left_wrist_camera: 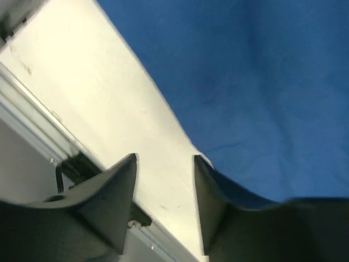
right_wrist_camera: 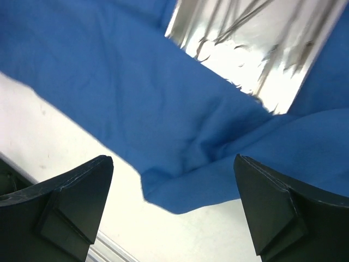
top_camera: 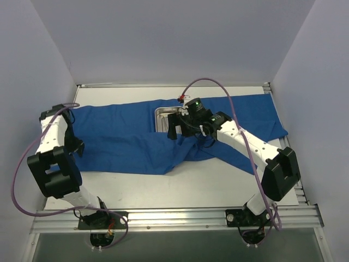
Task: Open and lay out the surgical kit
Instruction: Open the surgical kit at the center of the board.
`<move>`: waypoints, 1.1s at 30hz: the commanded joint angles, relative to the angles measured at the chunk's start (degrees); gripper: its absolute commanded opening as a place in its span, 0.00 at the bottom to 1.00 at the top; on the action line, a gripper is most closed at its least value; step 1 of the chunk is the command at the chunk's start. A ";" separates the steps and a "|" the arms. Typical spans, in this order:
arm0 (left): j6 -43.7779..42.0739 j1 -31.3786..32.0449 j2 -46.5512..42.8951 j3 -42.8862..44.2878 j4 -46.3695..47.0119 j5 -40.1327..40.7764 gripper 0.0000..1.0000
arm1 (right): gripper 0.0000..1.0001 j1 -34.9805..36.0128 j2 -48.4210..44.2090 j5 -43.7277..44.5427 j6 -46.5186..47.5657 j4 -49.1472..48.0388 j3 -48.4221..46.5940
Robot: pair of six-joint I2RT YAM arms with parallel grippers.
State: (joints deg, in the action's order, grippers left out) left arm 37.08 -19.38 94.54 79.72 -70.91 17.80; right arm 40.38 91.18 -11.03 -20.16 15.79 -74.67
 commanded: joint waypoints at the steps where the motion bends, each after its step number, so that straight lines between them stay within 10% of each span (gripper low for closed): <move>1: 0.37 -2.50 -1.02 -5.62 -0.20 0.49 0.45 | 1.00 -5.21 -0.12 -1.71 0.57 4.77 -2.49; 9: -3.24 -4.88 -8.14 -15.56 11.22 -16.39 0.35 | 1.00 -8.74 -1.79 -4.09 -0.22 2.59 -0.92; 33: 1.07 -5.50 -0.15 -26.63 23.45 -20.09 0.43 | 1.00 -18.93 -8.56 -9.63 2.58 0.03 7.53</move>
State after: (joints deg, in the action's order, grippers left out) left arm 37.30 -24.60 94.43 53.84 -49.23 -2.63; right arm 22.00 83.66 -18.85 -19.14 15.81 -66.63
